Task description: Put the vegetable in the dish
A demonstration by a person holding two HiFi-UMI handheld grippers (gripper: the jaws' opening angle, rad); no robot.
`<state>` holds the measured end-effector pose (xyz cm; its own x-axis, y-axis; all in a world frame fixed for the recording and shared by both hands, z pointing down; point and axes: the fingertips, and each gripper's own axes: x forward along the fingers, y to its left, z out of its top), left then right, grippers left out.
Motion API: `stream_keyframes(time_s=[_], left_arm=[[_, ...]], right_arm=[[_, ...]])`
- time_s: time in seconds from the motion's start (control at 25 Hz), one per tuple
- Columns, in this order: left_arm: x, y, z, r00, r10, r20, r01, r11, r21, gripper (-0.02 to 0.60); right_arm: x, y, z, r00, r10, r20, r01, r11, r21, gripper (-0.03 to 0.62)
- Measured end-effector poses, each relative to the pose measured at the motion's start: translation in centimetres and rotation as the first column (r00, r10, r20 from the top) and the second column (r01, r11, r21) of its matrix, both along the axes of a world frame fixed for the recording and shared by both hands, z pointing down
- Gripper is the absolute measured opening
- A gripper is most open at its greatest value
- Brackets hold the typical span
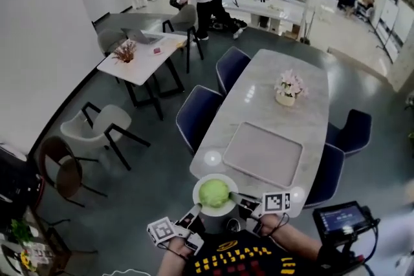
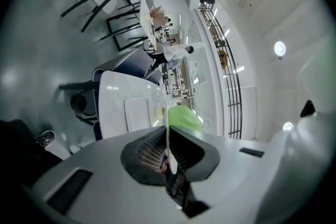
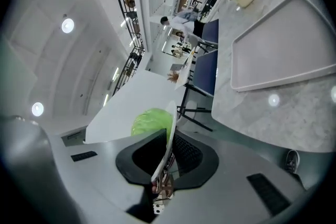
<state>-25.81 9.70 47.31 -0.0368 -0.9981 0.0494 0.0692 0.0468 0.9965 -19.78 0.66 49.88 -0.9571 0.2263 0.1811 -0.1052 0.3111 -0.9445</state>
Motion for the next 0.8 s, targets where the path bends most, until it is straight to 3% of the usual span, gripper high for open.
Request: stream_keyframes(time_s=[0.08,0.16,0.24,0.28,0.52,0.68,0.8], left_arm=[[0.6,-2.1,0.6,0.999,0.053,-0.008,-0.053,0.999,0.005,0.014],[0.0,-3.9,1.9,0.987,0.136,0.085,-0.133,0.99,-0.041,0.014],[-0.9,-5.6,3.0,0.955,0.224,0.197,-0.206,0.973,-0.104,0.014],[-1.1,-6.5,3.3,0.941,0.258,0.218,-0.236,0.964,-0.121,0.014],[0.4,-13.4,3.7,0.893,0.423,0.156,-0.414,0.906,-0.086,0.014],[0.1,-16.7,3.2,0.836,0.524,0.165,-0.515,0.852,-0.092,0.014],[-0.7,-19.2,2.3,0.797,0.576,0.181,-0.572,0.817,-0.076,0.014]], right_arm=[[0.6,-2.1,0.3,0.999,0.041,0.029,-0.042,0.999,0.031,0.029],[0.8,-3.8,0.3,0.994,0.092,0.06,-0.093,0.996,0.014,0.029],[1.1,-5.5,0.5,0.987,0.151,0.062,-0.151,0.989,0.003,0.029],[1.4,-6.3,0.8,0.982,0.186,0.046,-0.186,0.983,-0.005,0.029],[4.4,-11.1,2.4,0.926,0.378,-0.021,-0.378,0.925,-0.023,0.029],[4.2,-13.7,0.5,0.893,0.445,0.066,-0.448,0.893,0.034,0.029],[3.9,-15.6,-0.1,0.865,0.498,0.051,-0.501,0.862,0.077,0.029]])
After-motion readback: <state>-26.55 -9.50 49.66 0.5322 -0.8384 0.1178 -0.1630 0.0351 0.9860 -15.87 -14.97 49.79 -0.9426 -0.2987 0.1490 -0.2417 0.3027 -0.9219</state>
